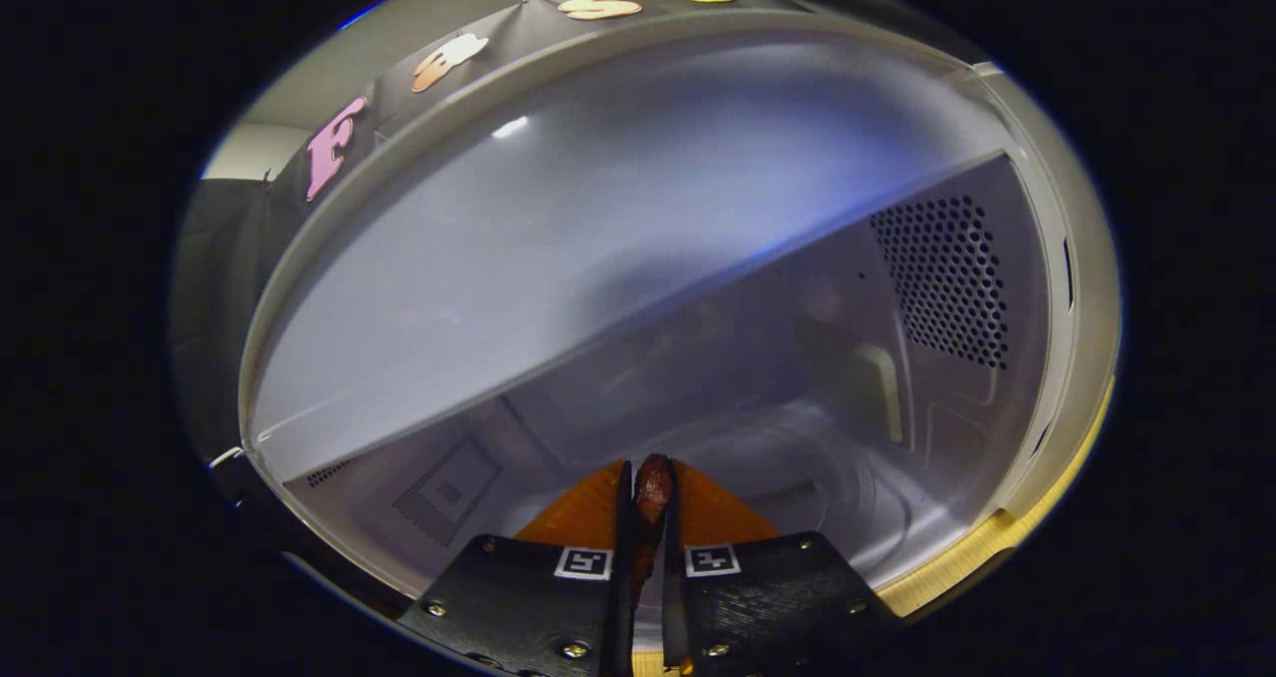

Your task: Open the microwave, put the food inside, and close the microwave door.

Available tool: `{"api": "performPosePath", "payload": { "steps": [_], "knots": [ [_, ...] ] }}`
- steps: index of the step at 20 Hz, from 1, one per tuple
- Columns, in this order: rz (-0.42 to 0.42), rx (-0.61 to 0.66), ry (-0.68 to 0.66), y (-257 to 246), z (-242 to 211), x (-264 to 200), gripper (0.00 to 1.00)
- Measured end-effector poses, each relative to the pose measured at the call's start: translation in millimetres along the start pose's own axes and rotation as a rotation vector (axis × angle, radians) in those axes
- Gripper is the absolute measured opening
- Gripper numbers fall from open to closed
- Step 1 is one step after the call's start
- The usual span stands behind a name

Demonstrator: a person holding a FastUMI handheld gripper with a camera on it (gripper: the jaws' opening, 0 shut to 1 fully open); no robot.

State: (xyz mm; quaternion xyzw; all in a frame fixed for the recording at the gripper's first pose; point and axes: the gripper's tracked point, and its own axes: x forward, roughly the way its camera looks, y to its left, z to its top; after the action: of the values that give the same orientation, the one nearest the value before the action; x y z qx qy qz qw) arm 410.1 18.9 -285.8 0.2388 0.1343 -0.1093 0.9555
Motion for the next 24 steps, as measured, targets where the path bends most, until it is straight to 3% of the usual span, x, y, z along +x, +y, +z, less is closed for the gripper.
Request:
{"api": "performPosePath", "payload": {
  "steps": [2,6,7,8,9,11,14,18,21,24],
  "knots": [
    [-0.057,-0.024,-0.01,-14,1,5,0.12],
    [-0.115,-0.094,-0.03,-38,1,12,0.32],
    [-0.099,-0.083,-0.017,-37,-1,13,0.4],
    [-0.081,-0.076,-0.015,-32,-3,13,0.4],
    [-0.069,-0.085,-0.027,-30,-1,14,0.5],
    [-0.054,-0.114,-0.051,-22,6,7,0.6],
    [-0.012,-0.117,-0.042,-8,3,-4,0.65],
    [0.026,-0.153,0.019,6,-10,-29,0.94],
    [0.071,-0.209,0.065,22,-16,-63,0.96],
    [0.167,-0.252,0.073,56,-10,-109,0.96]
  ]
}}
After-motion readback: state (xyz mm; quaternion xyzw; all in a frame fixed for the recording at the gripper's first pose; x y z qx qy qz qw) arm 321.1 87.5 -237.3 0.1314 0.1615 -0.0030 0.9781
